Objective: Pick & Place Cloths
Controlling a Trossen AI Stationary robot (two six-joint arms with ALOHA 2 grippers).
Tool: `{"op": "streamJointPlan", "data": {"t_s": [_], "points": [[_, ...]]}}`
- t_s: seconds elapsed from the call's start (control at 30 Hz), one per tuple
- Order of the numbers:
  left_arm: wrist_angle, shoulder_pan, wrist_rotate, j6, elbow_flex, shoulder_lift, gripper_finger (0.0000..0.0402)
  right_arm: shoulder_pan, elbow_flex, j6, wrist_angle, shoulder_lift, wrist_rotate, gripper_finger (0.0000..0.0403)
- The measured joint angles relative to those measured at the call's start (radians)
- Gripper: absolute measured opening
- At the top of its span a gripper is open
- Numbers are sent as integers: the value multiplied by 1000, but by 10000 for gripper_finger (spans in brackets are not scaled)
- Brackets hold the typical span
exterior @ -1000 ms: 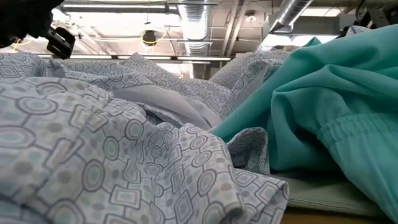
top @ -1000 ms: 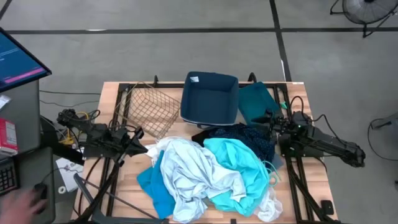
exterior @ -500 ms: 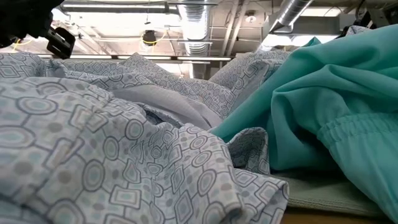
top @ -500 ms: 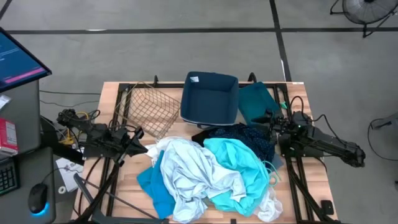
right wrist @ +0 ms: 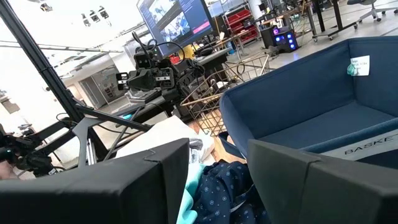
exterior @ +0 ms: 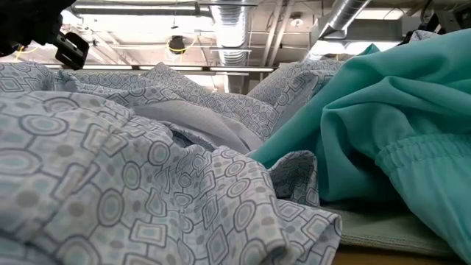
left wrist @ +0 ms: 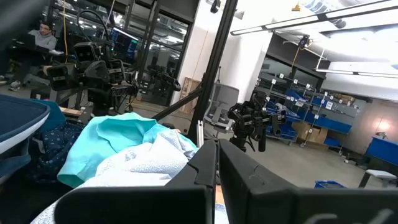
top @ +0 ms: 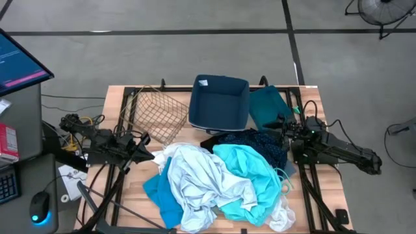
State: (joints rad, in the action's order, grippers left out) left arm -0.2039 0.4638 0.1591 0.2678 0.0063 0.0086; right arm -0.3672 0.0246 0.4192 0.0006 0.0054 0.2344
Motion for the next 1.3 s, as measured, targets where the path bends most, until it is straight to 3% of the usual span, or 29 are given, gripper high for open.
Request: {"op": "streamJointPlan", "data": {"t_s": [0.3,0.77,1.0,1.17,1.3], "points": [[-33,0,0,1,0,0,1,0,0,0,0,0,0,159],[-361,-1,114,-5,0,0,1,0,0,0,0,0,0,159],[-592,-1,274,94,0,11,1,-3,0,-75,0,0,0,159],[-779,-1,290,101,65,124,1,-3,0,-78,0,0,0,159],[-782,-1,332,76,212,323,1,-3,0,-66,2,0,0,159]]}}
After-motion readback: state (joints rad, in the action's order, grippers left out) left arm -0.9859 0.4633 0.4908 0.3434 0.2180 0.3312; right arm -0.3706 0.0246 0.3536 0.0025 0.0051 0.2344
